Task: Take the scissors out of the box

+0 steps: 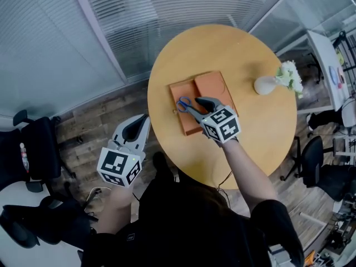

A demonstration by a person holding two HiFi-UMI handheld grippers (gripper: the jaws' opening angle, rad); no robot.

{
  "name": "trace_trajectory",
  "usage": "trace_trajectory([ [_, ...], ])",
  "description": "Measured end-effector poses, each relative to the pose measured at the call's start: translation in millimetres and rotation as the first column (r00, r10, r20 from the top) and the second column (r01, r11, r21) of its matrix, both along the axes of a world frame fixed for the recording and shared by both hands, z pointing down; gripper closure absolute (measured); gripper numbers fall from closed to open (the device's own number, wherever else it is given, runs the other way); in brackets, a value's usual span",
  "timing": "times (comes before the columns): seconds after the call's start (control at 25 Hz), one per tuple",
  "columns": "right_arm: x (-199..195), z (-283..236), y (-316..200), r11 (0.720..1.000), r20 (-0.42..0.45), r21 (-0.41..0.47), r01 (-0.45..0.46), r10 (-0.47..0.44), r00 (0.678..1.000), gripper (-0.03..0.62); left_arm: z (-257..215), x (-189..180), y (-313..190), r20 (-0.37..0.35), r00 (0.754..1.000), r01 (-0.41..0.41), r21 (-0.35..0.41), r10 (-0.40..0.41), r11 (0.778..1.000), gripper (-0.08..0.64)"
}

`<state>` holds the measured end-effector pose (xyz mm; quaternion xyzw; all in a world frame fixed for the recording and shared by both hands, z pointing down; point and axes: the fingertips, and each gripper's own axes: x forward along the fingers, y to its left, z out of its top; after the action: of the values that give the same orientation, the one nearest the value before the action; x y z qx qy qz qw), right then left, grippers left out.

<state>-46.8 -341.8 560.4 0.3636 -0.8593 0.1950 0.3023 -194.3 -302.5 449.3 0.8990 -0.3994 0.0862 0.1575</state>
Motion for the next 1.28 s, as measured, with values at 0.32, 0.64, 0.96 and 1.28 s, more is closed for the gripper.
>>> trace_trajectory([
  [0.32, -5, 69, -16, 0.994, -0.128, -0.087, 0.062, -0.073, 0.989, 0.436, 26, 3, -18, -0.01, 1.0, 0.026, -0.038, -0.026, 0.999, 0.546],
  [0.64, -8, 118, -24, 0.986, -0.23, -0.159, 0.057, -0.094, 0.969, 0.442, 46, -2, -21, -0.025, 0.999, 0.044, -0.074, -0.046, 0.996, 0.546],
  [0.96, -14, 146, -32, 0.976, -0.386, -0.192, 0.107, -0.175, 0.906, 0.462, 57, -11, -20, -0.03, 0.998, 0.06, -0.099, -0.064, 0.993, 0.547],
  [1.28, -13, 161, -33, 0.967, -0.434, -0.246, 0.069, -0.173, 0.884, 0.491, 55, -25, -17, -0.041, 0.996, 0.074, -0.098, -0.078, 0.992, 0.546],
])
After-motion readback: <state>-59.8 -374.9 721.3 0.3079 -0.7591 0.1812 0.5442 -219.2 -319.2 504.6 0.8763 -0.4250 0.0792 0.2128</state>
